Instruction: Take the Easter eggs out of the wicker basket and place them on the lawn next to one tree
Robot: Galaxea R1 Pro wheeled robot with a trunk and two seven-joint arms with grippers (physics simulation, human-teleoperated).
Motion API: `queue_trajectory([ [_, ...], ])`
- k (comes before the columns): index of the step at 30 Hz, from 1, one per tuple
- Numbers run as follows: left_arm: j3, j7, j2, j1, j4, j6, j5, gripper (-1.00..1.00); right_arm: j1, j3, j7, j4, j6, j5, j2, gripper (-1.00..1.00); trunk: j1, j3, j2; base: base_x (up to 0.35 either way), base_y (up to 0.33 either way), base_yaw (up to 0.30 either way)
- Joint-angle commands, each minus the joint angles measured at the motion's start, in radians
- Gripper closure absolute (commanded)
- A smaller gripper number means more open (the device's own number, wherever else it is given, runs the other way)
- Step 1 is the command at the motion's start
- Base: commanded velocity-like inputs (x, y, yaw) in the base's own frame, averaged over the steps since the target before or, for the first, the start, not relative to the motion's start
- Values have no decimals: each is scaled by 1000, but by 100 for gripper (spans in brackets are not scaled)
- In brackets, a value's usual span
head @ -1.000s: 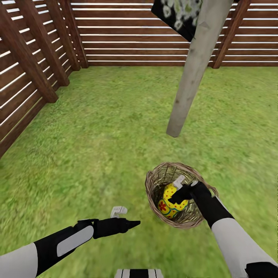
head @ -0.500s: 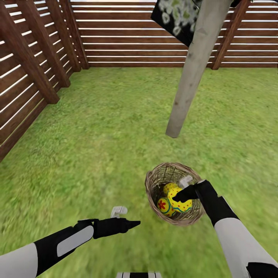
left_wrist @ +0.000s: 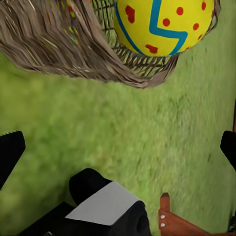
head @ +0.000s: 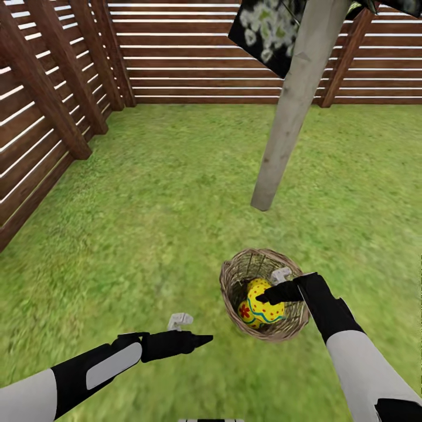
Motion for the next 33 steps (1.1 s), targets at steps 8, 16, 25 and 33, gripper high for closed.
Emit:
queue_trajectory([
  [8,-2,-2,0,-1,-2,4,11,-100,0,-2,9,-89,203,-49,-4,100,-31,25,56,-29,0,0],
  [16,-3,-1,-1,-1,-2,4,11,-100,0,-83,8,-131,304,-210,-12,100,-62,50,112,-39,0,0],
  [25,-3,-1,-1,-1,-2,3,10,-100,0,-118,11,-157,304,-213,-11,100,-96,78,175,-105,0,0],
  [33,-3,-1,1,-1,0,1,10,-100,0,-223,230,-159,304,-215,-9,100,-96,78,175,0,0,0],
])
